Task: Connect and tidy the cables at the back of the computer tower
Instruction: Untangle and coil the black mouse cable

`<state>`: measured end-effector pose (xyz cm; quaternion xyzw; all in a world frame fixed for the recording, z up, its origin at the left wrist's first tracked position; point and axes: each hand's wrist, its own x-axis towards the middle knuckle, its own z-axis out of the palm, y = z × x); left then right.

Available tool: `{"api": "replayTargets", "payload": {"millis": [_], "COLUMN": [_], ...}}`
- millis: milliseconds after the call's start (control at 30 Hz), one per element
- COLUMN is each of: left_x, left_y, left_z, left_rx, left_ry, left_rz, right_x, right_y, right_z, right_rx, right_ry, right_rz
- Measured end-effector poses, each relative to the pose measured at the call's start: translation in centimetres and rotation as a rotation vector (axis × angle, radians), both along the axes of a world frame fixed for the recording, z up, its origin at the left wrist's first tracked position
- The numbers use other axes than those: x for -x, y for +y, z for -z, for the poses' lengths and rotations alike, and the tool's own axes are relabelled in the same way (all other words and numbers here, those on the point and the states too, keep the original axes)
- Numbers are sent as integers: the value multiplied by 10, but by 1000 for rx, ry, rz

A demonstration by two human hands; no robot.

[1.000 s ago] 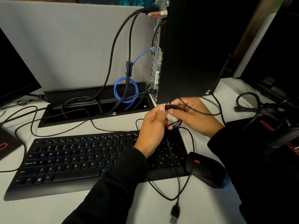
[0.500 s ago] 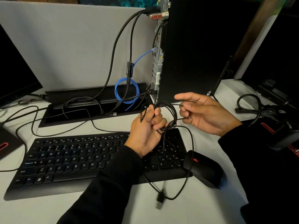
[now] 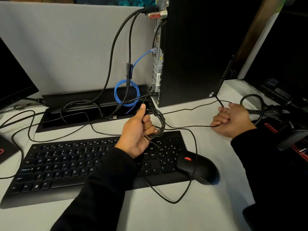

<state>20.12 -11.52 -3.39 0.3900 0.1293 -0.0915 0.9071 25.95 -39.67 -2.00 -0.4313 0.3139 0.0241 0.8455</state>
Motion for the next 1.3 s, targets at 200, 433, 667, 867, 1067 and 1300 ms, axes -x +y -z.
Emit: {"api": "replayTargets", "payload": {"millis": [200, 433, 667, 867, 1067, 1300], "left_x": [2, -4, -4, 2, 7, 12], "left_y": [0, 15, 12, -8, -10, -14], "left_z": [-5, -2, -1, -3, -3, -6], "left_rx": [-31, 37, -16, -243, -201, -153], "left_ry": [31, -8, -33, -237, -392, -248], "left_rz": [-43, -156, -139, -112, 101, 179], "right_x": [-3, -3, -4, 29, 40, 28], "right_y": [15, -3, 22, 91, 120, 92], "right_z": [-10, -11, -9, -19, -22, -12], "right_rx": [-107, -60, 633, 1507, 898, 1235], "right_ry": [-161, -106, 76, -571, -727, -801], "right_rz": [146, 210, -157, -422, -879, -689]}}
